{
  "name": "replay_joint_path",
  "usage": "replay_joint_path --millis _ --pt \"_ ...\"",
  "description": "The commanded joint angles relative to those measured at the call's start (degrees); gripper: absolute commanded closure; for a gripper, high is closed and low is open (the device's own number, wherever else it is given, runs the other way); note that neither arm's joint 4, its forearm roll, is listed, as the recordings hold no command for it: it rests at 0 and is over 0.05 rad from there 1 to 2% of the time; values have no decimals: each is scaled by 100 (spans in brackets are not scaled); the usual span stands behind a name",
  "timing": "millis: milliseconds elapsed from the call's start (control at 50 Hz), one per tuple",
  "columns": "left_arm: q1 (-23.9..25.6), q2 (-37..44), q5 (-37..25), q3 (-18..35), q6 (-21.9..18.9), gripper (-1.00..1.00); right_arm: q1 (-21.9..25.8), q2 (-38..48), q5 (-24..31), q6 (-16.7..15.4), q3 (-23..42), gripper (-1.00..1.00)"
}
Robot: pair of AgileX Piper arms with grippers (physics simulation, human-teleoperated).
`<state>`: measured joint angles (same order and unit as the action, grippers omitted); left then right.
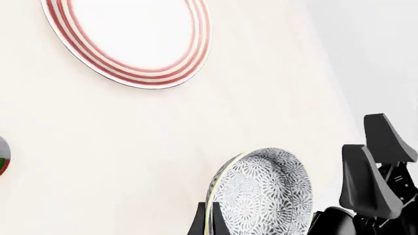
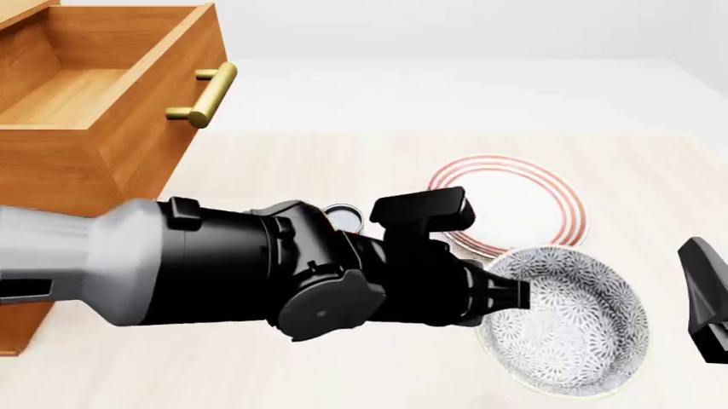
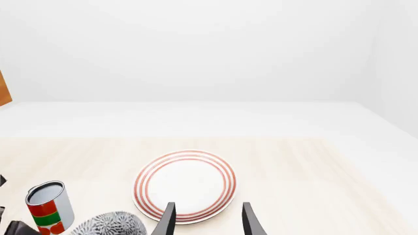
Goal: Put the bowl in the top drawer of the cabinet.
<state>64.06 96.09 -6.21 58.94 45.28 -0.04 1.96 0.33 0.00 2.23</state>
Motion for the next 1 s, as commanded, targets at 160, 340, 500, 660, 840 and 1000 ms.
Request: replay_joint_path --millis 160,340,500,660,840,1000 --pt "-232 -435 -421 289 -267 100 0 0 0 1 0 -100" --pt "-301 -635 -613 406 -378 100 0 1 0 0 0 -100" --pt "-367 -738 -711 466 -431 100 -10 -78 121 -46 55 -100" --pt "-420 -782 -808 543 -433 100 -10 -74 115 -52 53 -100" --pt "-517 -875 -1052 716 -514 100 -10 -76 115 -48 52 -100" --pt "-651 -966 -1364 974 -627 100 -10 -82 123 -49 54 -100"
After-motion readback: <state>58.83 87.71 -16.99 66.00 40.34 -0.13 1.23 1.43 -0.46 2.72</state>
